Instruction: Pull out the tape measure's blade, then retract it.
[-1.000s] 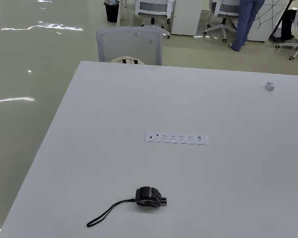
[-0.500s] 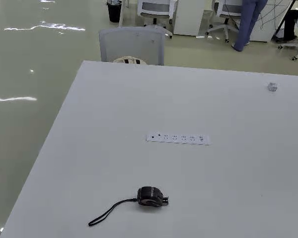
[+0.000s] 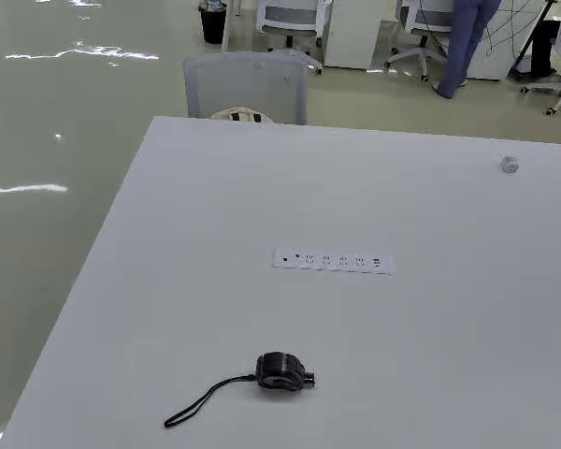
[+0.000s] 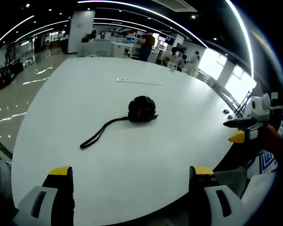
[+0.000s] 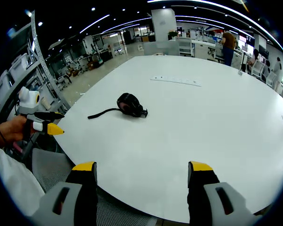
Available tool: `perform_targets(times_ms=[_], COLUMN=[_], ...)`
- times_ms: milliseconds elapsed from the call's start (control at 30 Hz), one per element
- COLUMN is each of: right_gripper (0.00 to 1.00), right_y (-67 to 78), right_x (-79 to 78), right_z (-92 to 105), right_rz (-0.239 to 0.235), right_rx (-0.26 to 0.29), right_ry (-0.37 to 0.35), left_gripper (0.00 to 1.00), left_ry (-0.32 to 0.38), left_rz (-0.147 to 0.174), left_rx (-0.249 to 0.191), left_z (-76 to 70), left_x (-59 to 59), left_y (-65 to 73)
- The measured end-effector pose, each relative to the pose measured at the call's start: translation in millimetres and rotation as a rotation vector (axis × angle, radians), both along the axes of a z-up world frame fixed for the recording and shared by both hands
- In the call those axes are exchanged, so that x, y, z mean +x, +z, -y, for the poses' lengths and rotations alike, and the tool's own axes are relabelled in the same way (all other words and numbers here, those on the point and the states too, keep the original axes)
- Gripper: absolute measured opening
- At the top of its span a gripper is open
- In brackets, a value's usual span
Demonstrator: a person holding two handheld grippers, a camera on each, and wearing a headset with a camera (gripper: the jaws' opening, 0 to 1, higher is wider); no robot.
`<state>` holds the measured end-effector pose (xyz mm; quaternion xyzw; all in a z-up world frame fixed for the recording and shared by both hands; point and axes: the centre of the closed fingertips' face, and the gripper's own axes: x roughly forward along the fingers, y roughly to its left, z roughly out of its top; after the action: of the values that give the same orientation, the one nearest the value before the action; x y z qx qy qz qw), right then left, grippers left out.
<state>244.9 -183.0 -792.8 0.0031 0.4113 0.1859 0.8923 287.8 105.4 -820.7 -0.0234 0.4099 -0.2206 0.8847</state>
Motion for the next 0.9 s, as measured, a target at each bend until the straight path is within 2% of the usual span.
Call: perform_targets(times_ms=[233,600,900], right_gripper=[0.80,0.79,0.78], right_y=[0.8,2.8,-0.1], right_x=[-2.2,-7.0,-11.2], right_z=[-0.3,8.7,8.4], right_rz=[0.006,0.015,0.006], right_rx=[-0.001,-0.010,-0.010], right_ry=[0.003,-0.019,-0.025], left_gripper=[1.00,1.00,0.99], left_ry=[-0.002,-0.017,-0.022], left_rz=[0.003,0.014,0.008], left_rx=[0.005,-0.002,0.005], left_z=[0.3,8.7,8.4], left_x=[-0.3,3.6,3.7], left_y=[1.5,5.9,2.3])
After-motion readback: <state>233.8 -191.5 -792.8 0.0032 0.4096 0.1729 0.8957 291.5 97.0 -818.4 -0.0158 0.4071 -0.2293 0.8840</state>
